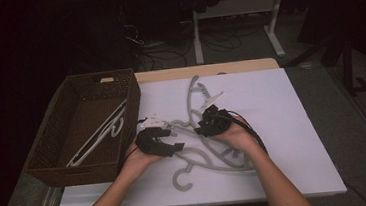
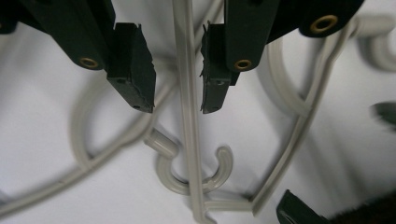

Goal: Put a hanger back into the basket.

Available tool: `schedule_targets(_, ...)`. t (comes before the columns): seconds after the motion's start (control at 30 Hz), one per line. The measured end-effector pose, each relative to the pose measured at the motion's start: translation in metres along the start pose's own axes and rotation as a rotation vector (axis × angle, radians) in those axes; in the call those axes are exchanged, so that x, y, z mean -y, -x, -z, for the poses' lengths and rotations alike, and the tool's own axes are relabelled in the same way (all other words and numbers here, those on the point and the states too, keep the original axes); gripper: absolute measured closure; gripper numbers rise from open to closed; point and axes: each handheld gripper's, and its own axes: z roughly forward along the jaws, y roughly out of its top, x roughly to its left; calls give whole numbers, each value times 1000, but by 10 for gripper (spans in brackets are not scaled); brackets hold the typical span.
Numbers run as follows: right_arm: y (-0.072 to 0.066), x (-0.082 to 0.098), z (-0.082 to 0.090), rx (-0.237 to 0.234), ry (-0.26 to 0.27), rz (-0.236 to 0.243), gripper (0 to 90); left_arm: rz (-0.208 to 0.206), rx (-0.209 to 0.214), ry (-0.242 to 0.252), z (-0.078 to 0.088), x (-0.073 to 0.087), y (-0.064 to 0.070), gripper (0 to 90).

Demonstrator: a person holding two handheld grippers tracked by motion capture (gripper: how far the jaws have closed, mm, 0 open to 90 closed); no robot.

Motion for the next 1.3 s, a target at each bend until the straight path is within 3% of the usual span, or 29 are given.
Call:
schedule_targets(0.2, 0, 26, 38, 28, -6, -60, 886, -1, 1, -3, -1, 0, 0, 220)
schedule_targets(0.57, -12, 85, 99, 64, -15, -114, 891, -3, 4, -15, -1, 1, 0, 214)
schedule_targets(0.77, -20, 114, 122, 59, -19, -146, 891, 1, 1, -17, -2, 1, -1, 214)
schedule_targets(1.07, -38, 154, 139, 39, -59, -187, 892, 2, 0, -24, -2, 2, -1, 214)
schedule_targets(1.17, -42, 162, 134, 35, -102, -186, 891, 2, 0, -25, -3, 2, -1, 214)
schedule_targets(1.3, -37, 163, 125, 50, -124, -197, 892, 4, 4, -25, -3, 2, -1, 214)
